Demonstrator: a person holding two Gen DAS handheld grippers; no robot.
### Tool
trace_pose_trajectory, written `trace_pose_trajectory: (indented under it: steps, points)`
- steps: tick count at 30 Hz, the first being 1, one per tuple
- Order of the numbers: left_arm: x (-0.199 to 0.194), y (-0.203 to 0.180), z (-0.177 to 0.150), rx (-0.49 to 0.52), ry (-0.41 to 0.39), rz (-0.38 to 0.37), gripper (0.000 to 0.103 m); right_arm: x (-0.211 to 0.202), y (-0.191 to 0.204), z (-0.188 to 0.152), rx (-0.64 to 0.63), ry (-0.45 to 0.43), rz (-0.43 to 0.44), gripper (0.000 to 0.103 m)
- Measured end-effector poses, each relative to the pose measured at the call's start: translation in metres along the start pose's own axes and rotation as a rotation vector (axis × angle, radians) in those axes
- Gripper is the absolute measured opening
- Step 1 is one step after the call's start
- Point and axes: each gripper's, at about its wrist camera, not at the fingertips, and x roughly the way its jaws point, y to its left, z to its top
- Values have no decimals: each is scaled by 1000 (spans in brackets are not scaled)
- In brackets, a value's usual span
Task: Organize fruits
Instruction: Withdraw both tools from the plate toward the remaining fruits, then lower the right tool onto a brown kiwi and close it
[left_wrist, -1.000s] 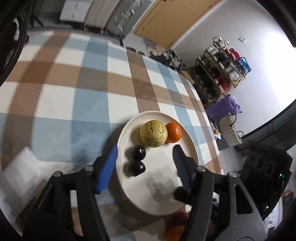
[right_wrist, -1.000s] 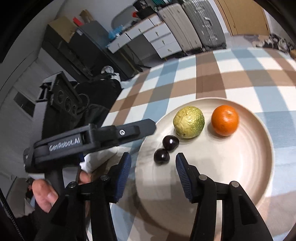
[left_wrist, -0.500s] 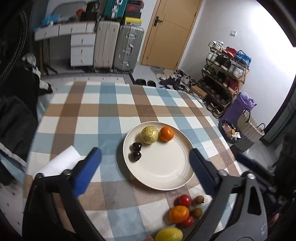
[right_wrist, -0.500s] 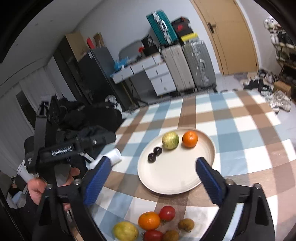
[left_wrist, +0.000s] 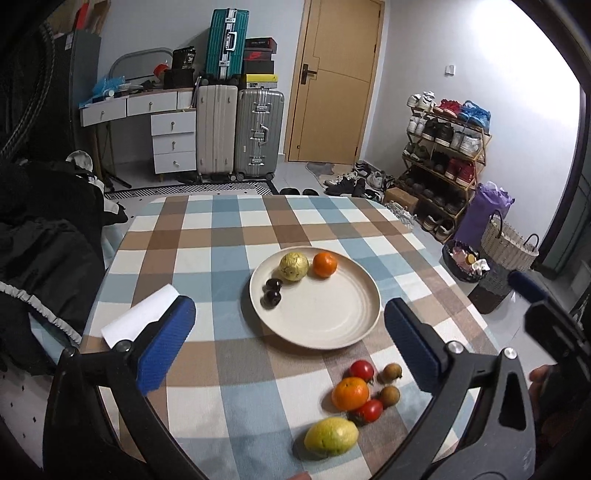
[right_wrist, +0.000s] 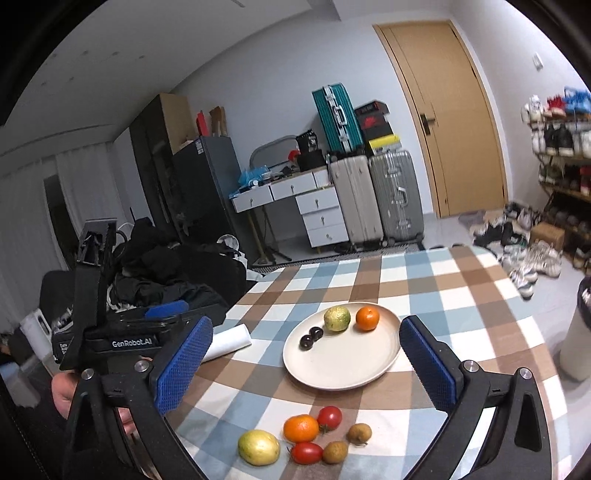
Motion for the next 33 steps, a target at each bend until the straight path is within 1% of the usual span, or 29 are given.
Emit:
trace_pose_trajectory:
  steps: [2, 6, 8, 10, 14, 20, 22, 24, 27, 28, 30, 33]
  points:
    - [-7, -4, -9, 17, -2, 16, 102, -12, 5, -6, -19, -28, -8, 103]
    - [-15, -7, -24, 26, 3, 16, 102, -30, 11, -14, -42, -53, -28, 103]
    - [-14, -5, -30, 22, 4, 13, 102, -37, 12, -20, -51, -49, -45, 103]
    - [-17, -7, -42, 23, 6, 3, 102, -39, 12, -25, -57, -39, -55, 103]
    - [-13, -10, -61, 63, 16, 10, 102, -38, 10, -39, -55, -3, -66, 103]
    - [0, -6, -92, 73, 62, 10, 102, -28, 5, -70, -55, 81, -87, 103]
    - [6, -5, -103, 70, 83, 6, 102, -20, 0, -81, -41, 124, -96, 103]
    - [13, -5, -108, 76, 99, 7, 102, -9, -7, -93, -3, 176, -105, 103]
    - [22, -6, -113, 84, 113, 1, 102, 9, -20, -106, 76, 249, -85, 101]
    - [24, -6, -113, 84, 112, -2, 102, 14, -24, -109, 97, 268, -79, 100]
    - [28, -6, -113, 83, 113, -5, 102, 24, -28, -115, 127, 297, -63, 89]
    - [33, -5, -111, 81, 124, -18, 102, 36, -33, -120, 159, 332, -56, 82]
